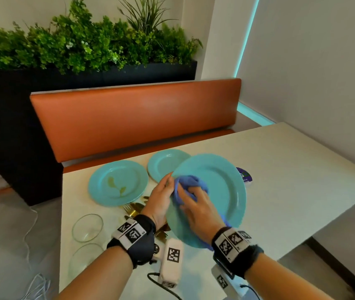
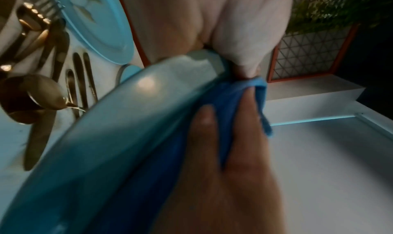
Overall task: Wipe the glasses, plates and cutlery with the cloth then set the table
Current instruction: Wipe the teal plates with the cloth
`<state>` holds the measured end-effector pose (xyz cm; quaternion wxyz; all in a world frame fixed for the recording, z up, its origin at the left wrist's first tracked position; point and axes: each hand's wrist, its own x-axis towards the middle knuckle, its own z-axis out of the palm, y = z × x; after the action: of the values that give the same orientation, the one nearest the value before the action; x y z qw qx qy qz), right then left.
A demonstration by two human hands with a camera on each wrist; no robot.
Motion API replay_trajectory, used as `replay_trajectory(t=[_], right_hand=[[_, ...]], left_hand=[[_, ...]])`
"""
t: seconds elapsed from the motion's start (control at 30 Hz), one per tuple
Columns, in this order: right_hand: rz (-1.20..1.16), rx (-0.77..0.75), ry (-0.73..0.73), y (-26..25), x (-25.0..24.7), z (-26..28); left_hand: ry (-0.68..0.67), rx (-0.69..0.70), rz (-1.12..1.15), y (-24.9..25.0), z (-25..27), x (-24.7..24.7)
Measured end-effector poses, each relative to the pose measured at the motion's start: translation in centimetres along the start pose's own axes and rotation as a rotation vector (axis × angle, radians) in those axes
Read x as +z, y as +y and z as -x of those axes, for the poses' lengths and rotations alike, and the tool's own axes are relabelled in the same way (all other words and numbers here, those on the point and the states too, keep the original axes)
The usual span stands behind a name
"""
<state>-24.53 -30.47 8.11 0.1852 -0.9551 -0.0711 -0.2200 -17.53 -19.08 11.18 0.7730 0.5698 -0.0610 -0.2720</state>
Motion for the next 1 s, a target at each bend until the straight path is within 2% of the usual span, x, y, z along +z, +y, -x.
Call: replay_trajectory(t=[0.1,0.13,0.2,0.27,0.33,0.4,0.47,0.53,0.7,0.87,1.0], right_hand=[[0.03,-0.172,-0.208,1.7,1.0,5.9],[0.045,-0.184,-0.266,3.0,0.8,7.3],[0.123,-0.116,-0.287,6.2,-0.2,8.8],[0.116,0.07,-0.158,8.4,-1.9,8.6],[0.013,0.377,0.049,9.4,-4.2,7.4],[-0.078,0.705,0.12,10.3,-6.2,6.2],[-0.258,0.864,0.178,10.9,-7.5,5.8],[-0.331,0.896,0.23,11.2,-8.2,6.1],[-0.302,0.909,0.174,11.4,-8.5,7.6],[-0.32,0.909,0.138,12.1,-8.0,8.2],[-0.339,0.903,0.112,12.5,-7.9,7.7]], left_hand=[[0.024,0.019,-0.014,-1.0,0.0,-1.0],[-0.002,0.011,-0.022,-1.4,0.0,-1.3],[-0.013,-0.015,-0.037,-2.0,0.2,-1.5],[0.019,-0.05,-0.065,-3.0,0.3,-1.4],[0.088,-0.103,-0.1,-4.7,0.2,-0.9],[0.146,-0.148,-0.125,-6.9,0.2,-0.2],[0.181,-0.207,-0.161,-9.1,0.3,0.6],[0.195,-0.274,-0.231,-11.2,0.2,1.4],[0.223,-0.374,-0.294,-15.6,0.3,2.6],[0.217,-0.438,-0.325,-17.8,0.3,3.3],[0.229,-0.458,-0.456,-17.8,-0.1,3.3]])
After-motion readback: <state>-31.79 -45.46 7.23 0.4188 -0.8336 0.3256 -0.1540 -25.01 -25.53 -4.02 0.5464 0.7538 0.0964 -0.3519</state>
